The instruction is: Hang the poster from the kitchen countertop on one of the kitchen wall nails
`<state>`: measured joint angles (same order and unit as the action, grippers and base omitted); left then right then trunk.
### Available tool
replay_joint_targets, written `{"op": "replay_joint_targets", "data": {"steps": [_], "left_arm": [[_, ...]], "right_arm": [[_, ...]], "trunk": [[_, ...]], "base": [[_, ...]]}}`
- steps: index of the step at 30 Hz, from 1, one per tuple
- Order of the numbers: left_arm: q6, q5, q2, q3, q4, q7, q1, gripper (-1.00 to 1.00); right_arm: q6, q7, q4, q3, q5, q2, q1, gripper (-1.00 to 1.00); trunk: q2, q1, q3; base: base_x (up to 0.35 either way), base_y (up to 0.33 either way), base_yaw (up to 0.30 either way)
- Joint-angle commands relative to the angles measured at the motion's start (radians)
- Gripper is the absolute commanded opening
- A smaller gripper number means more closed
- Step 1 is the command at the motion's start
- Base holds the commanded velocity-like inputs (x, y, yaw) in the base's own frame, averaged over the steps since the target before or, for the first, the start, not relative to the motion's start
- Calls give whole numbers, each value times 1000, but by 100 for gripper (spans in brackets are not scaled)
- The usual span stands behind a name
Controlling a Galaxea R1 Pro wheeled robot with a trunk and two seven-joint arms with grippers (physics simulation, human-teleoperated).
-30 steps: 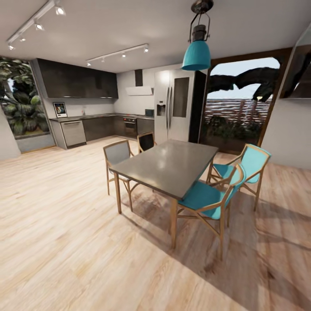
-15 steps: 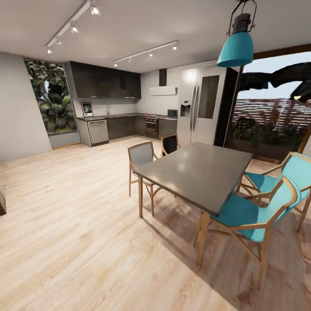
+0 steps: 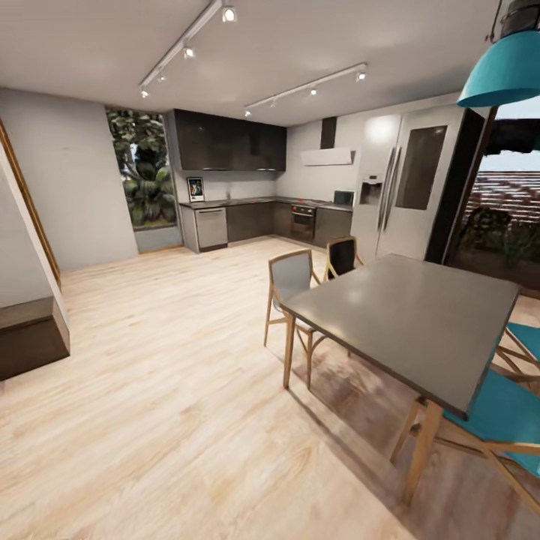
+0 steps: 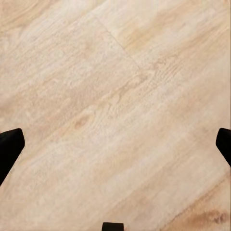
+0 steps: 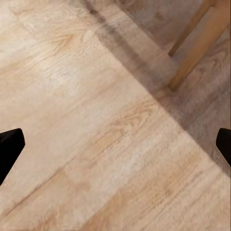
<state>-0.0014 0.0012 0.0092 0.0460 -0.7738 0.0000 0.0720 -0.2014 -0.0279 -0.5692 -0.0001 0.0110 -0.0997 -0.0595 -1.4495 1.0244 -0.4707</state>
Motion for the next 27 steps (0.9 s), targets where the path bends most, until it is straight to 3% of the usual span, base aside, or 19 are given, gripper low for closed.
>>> {"op": "replay_joint_targets", "data": {"steps": [1, 13, 27], "left_arm": [[0, 0, 0, 0, -1, 0, 0, 100], [-1, 0, 0, 0, -1, 0, 0, 100], [-2, 0, 0, 0, -1, 0, 0, 100]], "right_arm": [[-3, -3, 0, 0, 1, 0, 0, 100], [-2, -1, 1, 1, 1, -1, 0, 100], [0, 1, 9, 1, 0, -6, 0, 100]], "trunk": [[0, 1, -1], [0, 1, -1], [0, 1, -1]], "base": [[265, 257, 289], [265, 257, 265], [266, 257, 19]]}}
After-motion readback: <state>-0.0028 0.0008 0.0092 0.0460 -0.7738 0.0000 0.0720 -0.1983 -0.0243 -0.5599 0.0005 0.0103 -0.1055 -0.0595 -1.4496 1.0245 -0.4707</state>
